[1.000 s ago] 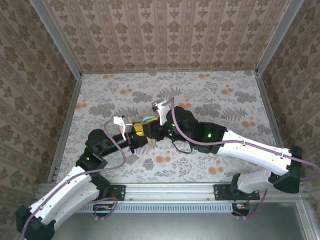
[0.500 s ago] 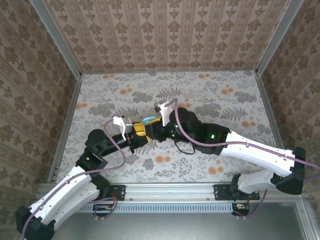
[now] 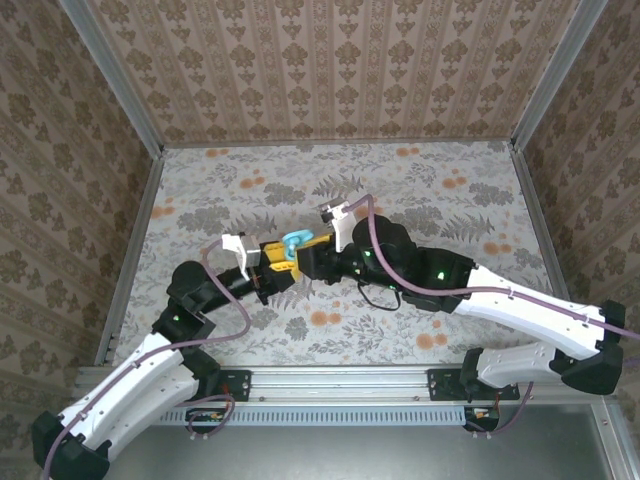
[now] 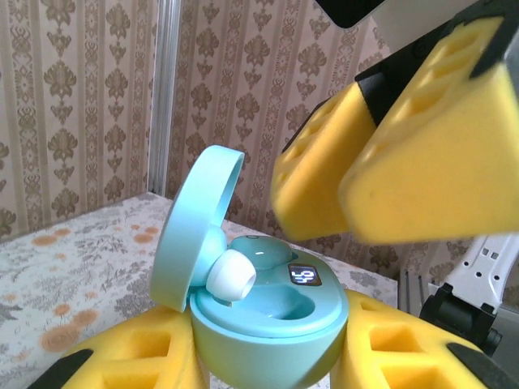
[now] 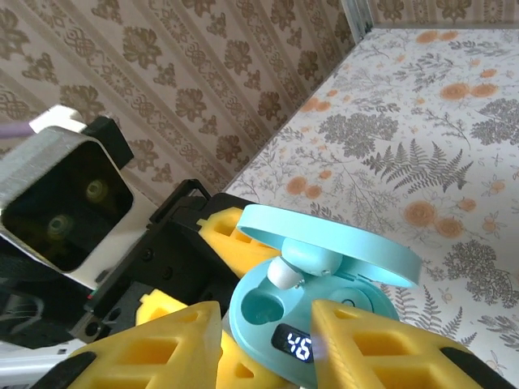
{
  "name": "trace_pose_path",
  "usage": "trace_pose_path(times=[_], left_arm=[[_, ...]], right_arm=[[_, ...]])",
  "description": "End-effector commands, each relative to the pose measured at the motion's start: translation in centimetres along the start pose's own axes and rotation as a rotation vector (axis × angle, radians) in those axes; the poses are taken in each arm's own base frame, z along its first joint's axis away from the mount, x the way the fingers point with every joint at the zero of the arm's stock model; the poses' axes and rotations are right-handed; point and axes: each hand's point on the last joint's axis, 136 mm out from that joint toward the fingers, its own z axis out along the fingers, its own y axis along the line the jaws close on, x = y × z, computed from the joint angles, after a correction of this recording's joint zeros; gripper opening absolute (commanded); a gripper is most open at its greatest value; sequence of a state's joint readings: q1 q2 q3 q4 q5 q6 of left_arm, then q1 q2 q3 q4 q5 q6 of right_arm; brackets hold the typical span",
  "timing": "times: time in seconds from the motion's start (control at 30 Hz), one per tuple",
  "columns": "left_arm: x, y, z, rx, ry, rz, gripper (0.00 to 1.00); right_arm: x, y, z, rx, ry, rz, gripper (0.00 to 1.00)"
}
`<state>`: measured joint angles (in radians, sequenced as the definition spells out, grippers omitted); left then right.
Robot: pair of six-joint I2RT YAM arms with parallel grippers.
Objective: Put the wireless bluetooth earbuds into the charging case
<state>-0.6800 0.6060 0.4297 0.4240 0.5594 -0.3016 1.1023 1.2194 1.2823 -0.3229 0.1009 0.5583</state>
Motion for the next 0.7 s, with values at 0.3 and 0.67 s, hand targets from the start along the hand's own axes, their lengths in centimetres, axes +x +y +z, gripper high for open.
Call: trace_pose_path(times=[0.3,0.67], left_arm=[[-1.6,-0.7,-0.5,0.016,-0.127,0.154,0.22],[-2.1,-1.0,-0.4,0.022,-0.134,0.198,0.22]], right_arm=[[-1.6,1.8,-3.1,-0.073,-0.005,0.082,0.36],[-1.1,3.1,-1.6,-0.104,0.068,0.077,0.33]])
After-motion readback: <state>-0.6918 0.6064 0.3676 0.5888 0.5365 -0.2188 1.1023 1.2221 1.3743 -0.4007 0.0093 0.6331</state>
